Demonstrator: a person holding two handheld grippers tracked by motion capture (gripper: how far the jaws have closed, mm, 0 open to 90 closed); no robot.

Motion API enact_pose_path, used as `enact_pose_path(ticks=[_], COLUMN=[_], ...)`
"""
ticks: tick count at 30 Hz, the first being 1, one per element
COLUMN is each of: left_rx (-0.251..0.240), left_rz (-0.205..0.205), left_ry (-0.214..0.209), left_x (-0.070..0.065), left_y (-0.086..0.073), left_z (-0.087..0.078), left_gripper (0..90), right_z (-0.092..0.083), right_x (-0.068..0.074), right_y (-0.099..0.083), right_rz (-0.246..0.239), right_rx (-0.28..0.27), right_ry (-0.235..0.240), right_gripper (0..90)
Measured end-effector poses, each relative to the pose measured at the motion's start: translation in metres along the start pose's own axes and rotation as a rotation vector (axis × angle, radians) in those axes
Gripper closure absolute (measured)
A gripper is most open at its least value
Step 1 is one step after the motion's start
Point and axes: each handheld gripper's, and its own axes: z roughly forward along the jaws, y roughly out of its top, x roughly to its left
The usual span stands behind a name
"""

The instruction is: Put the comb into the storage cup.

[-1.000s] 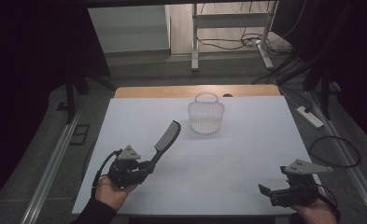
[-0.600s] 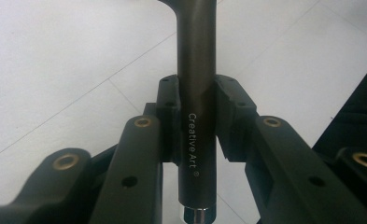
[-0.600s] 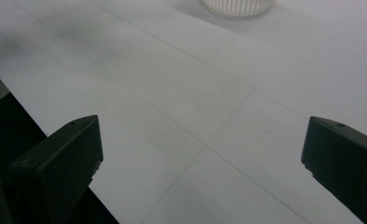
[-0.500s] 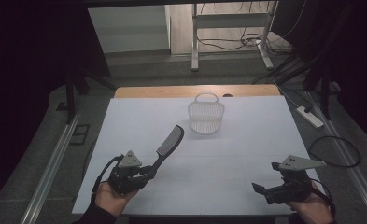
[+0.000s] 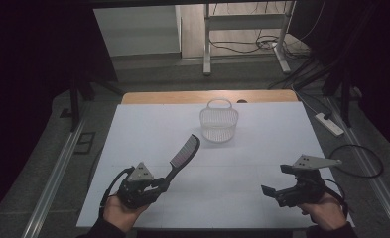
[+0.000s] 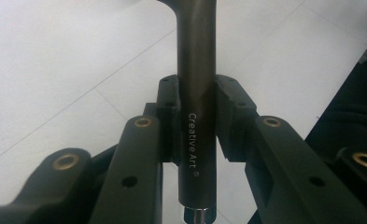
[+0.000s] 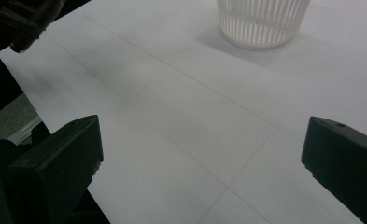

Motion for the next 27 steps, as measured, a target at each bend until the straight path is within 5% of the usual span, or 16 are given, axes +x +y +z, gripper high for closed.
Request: enact_pose_path(ticks=[9, 19, 27], left_rx=[-0.001, -0.005, -0.005], left_rz=[0.031, 0.057, 0.08], left_ry=[-0.005, -0.02, -0.025], left_x=[-0.005, -0.01, -0.014], left_y=[0.007, 0.012, 0.016], left_z=[0.007, 0.014, 0.02], left_gripper=[72.6, 72.6, 72.6], right_z=[0.015, 0.027, 0.041], right_x=[0.005, 0.007, 0.01], right_y=[0.013, 0.022, 0.042], right_rz=[0.042, 0.061, 0.085], right_rx=[-0.055, -0.03, 0.005], right_ry=[0.081, 0.107, 0.184], right_gripper=[0.0, 0.0, 0.0])
